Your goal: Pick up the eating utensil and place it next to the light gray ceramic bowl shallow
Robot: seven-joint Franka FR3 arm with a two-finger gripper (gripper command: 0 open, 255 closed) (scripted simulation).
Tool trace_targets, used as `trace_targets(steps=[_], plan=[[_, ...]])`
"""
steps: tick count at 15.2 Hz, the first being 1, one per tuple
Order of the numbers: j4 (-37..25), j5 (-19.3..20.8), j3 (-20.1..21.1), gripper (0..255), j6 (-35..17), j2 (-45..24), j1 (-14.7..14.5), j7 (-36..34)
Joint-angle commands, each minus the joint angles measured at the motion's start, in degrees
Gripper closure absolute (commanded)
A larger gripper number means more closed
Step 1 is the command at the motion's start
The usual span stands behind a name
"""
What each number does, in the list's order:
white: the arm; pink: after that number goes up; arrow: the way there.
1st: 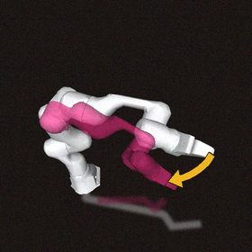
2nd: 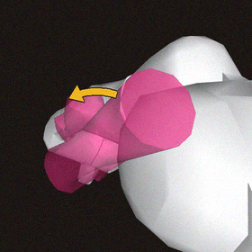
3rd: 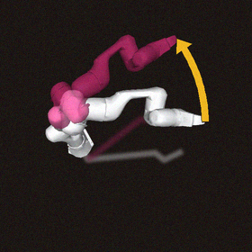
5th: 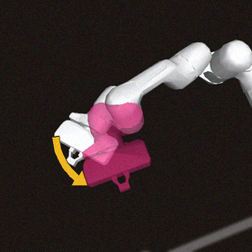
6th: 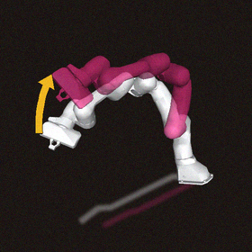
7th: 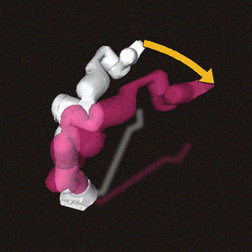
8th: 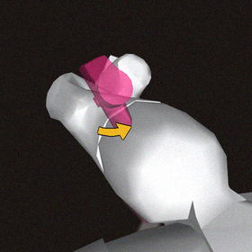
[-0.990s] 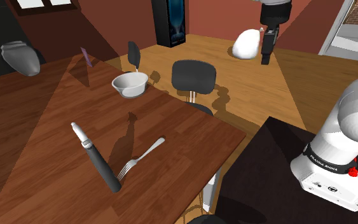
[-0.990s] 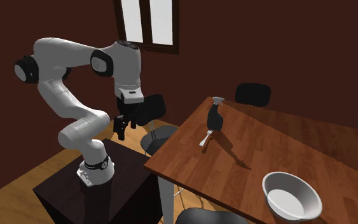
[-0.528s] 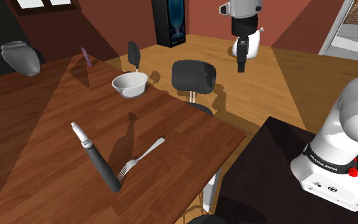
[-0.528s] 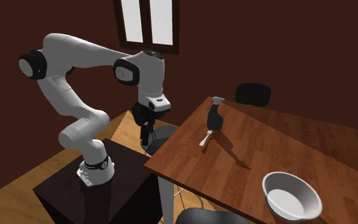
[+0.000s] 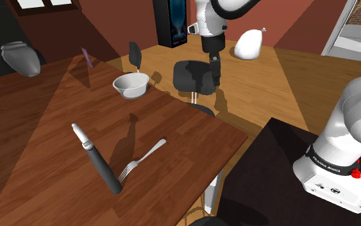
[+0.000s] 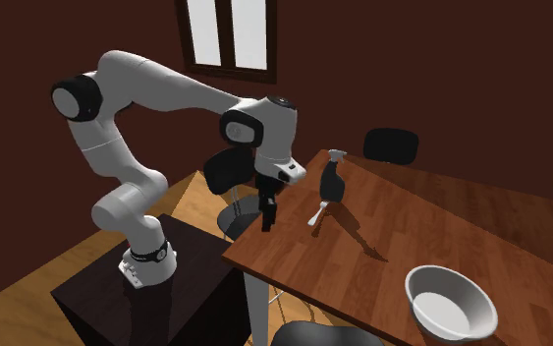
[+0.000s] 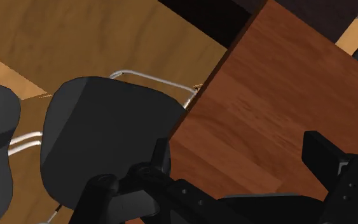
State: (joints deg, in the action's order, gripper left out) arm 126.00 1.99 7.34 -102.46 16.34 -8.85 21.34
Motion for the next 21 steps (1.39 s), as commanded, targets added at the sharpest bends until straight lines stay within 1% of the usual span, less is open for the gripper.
trace_targets(steps=[1, 6, 11, 21], plan=[[-2.37, -0.23, 0.67, 0, -1.25, -4.02, -0.9, 1.75], [-9.1, -0.47, 2.85, 0, -2.97, -13.56, -3.2, 5.39], [-16.54, -0.08, 5.25, 0, -3.56, -22.73, -5.6, 8.69], [-33.3, 2.4, 9.96, 0, -1.82, -40.25, -11.65, 14.62]])
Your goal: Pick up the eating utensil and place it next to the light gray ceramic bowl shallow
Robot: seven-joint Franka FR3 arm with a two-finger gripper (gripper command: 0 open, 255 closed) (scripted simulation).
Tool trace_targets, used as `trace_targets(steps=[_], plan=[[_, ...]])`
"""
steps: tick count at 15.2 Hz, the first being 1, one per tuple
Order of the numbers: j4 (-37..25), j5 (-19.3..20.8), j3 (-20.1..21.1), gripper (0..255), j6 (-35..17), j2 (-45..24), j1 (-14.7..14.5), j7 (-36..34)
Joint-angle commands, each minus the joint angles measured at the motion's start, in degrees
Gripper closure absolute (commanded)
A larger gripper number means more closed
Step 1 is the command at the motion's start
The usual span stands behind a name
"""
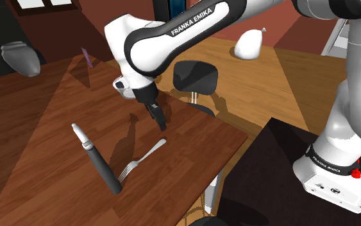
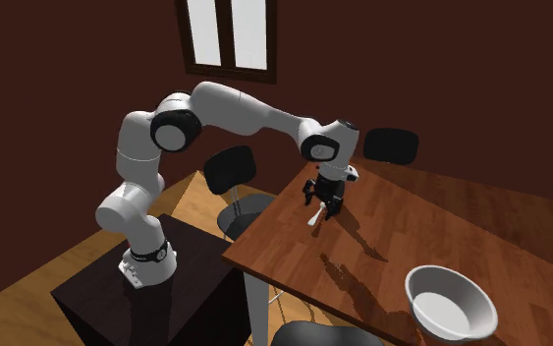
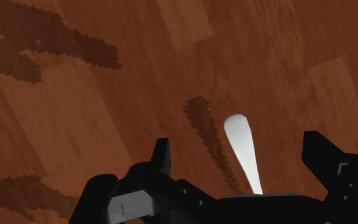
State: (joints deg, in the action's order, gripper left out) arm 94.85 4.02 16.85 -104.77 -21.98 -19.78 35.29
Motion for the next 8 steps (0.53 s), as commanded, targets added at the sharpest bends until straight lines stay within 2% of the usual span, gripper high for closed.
trace_targets(steps=[1, 7, 8], plan=[[-3.96, 0.69, 0.88, 0, 0.86, -3.63, -1.45, 1.25], [-15.16, 2.77, 3.19, 0, 3.65, -13.5, -6.31, 4.84], [-14.38, 2.79, 3.17, 0, 2.88, -13.5, -6.27, 4.81]])
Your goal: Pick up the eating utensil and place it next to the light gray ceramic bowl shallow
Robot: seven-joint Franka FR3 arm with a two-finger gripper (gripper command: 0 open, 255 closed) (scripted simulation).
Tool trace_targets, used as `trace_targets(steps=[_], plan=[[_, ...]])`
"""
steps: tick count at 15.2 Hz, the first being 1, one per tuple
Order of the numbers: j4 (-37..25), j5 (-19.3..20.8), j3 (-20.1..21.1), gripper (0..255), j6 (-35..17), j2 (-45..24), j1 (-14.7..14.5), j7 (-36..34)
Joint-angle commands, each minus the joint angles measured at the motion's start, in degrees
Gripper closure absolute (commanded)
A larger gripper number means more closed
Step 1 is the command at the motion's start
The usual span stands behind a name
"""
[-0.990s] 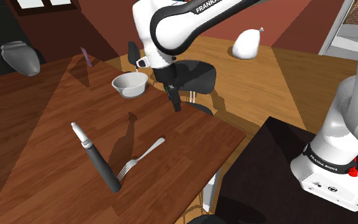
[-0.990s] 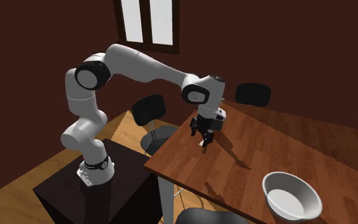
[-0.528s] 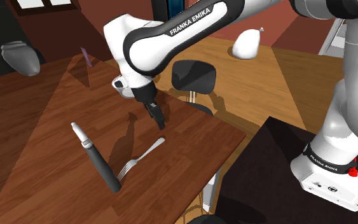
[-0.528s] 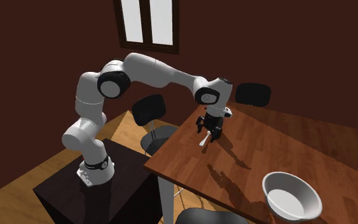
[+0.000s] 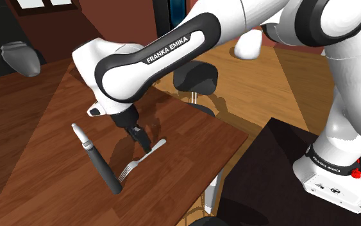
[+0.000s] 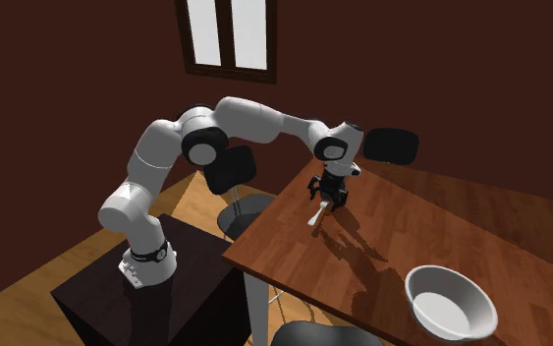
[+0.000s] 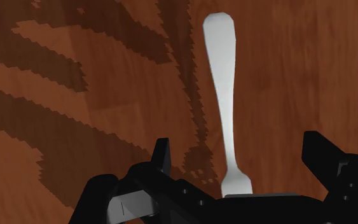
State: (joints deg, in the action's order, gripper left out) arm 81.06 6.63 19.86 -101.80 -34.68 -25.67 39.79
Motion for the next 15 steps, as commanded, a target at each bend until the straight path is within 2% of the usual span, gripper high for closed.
trace_targets(steps=[1, 7, 14, 15], plan=[[0.19, 0.2, 0.14, 0, -0.87, -0.8, -0.33, 0.29], [4.02, 0.43, 0.0, 0, -4.99, -1.14, -0.16, 0.07], [3.99, 0.44, 0.0, 0, -4.97, -1.16, -0.17, 0.07], [3.99, 0.44, 0.0, 255, -4.97, -1.16, -0.17, 0.07]])
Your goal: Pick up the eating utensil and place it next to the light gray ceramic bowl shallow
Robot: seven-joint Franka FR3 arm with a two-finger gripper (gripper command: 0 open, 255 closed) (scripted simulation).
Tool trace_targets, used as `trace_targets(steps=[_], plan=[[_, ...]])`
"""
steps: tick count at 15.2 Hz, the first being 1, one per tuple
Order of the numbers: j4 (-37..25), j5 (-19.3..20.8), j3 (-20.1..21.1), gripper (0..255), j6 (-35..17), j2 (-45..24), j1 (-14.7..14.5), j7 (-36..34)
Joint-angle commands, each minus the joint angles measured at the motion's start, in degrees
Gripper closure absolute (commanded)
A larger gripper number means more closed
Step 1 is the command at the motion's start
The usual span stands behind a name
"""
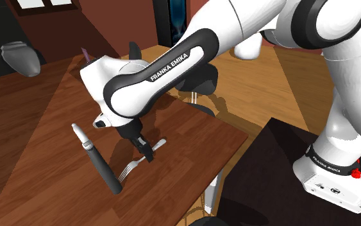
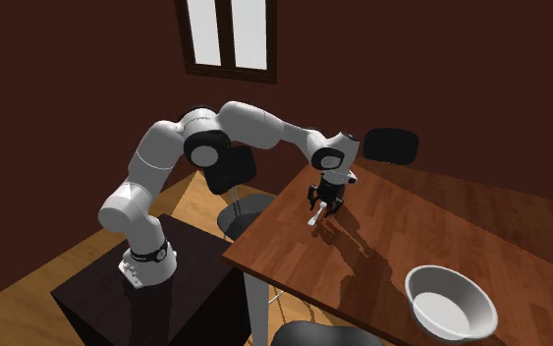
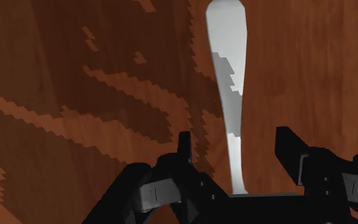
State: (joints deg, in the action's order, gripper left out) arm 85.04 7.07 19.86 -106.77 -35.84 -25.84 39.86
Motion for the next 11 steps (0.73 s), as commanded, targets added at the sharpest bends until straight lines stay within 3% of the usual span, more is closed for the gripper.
trace_targets(steps=[1, 11], plan=[[0.0, 0.0, 0.0, 255, 0.0, 0.0, 0.0, 0.0], [-0.54, -0.19, 0.13, 255, 1.17, 0.65, 0.06, 0.04]])
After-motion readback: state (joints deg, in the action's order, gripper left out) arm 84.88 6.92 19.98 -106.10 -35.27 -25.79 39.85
